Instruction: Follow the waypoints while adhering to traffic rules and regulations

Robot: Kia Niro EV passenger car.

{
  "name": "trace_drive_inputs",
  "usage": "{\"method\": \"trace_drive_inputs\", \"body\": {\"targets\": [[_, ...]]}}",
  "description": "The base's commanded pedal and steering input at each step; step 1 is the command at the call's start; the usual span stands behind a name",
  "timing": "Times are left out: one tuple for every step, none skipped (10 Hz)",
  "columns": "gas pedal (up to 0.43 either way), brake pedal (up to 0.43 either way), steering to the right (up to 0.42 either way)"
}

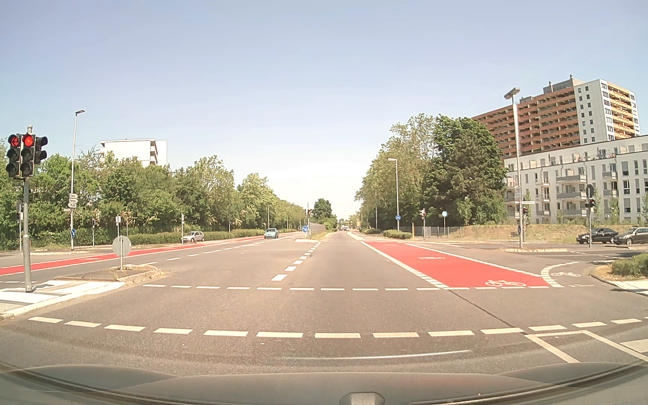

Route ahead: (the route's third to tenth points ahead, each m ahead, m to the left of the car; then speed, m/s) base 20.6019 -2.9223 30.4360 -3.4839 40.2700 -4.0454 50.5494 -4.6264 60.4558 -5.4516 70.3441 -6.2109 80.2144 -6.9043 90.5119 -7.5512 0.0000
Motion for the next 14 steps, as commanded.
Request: {"method": "trace_drive_inputs", "body": {"targets": [[0.000, 0.366, -0.003], [0.000, 0.366, -0.003], [0.000, 0.366, -0.003], [0.000, 0.366, -0.003], [0.000, 0.366, -0.003], [0.000, 0.366, -0.003], [0.000, 0.366, -0.003], [0.000, 0.366, -0.003], [0.000, 0.366, -0.003], [0.000, 0.366, -0.003], [0.000, 0.366, -0.003], [0.000, 0.366, -0.003], [0.000, 0.366, -0.003], [0.000, 0.366, -0.003]]}}
